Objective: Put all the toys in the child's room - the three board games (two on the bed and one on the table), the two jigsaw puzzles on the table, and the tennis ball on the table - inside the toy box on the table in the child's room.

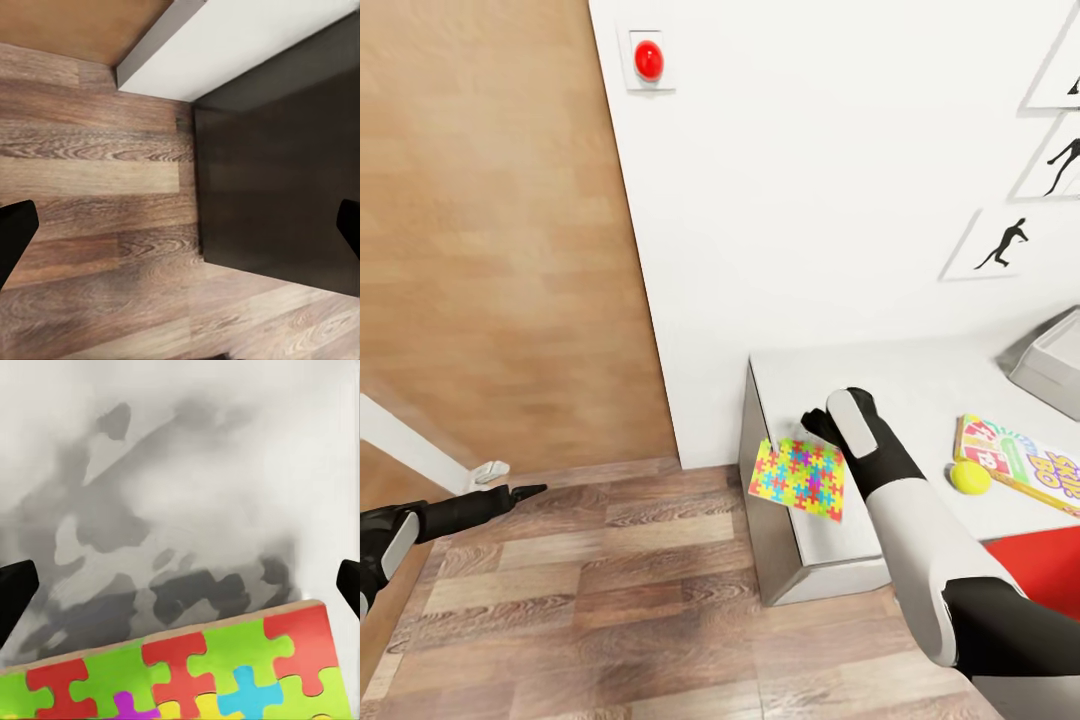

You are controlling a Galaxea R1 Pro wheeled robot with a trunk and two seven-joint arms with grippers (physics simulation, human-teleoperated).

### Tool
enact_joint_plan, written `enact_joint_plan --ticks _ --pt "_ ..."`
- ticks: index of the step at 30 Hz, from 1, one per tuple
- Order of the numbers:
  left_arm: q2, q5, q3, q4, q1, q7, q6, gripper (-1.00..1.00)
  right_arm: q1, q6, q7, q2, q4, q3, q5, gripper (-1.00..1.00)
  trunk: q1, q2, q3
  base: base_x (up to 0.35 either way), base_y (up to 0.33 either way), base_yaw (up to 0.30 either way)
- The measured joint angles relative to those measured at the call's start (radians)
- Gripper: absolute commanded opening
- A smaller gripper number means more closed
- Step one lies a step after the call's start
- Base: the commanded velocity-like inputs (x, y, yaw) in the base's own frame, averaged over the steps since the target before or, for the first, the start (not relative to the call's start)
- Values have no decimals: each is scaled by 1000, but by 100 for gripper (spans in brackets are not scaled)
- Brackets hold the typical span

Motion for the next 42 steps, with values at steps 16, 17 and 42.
enact_joint_plan --ticks 16,17,42 --pt "0 0 0 0 0 -1 1 100 2 108 -95 2 -281 1 -8 100 0 0 26 0 0 0" --pt "0 0 0 0 0 -1 1 100 3 119 -97 2 -297 1 -9 100 0 0 27 0 0 0" --pt "0 3 3 0 0 -239 2 100 492 325 -74 4 -793 87 -242 100 0 0 68 0 0 0"
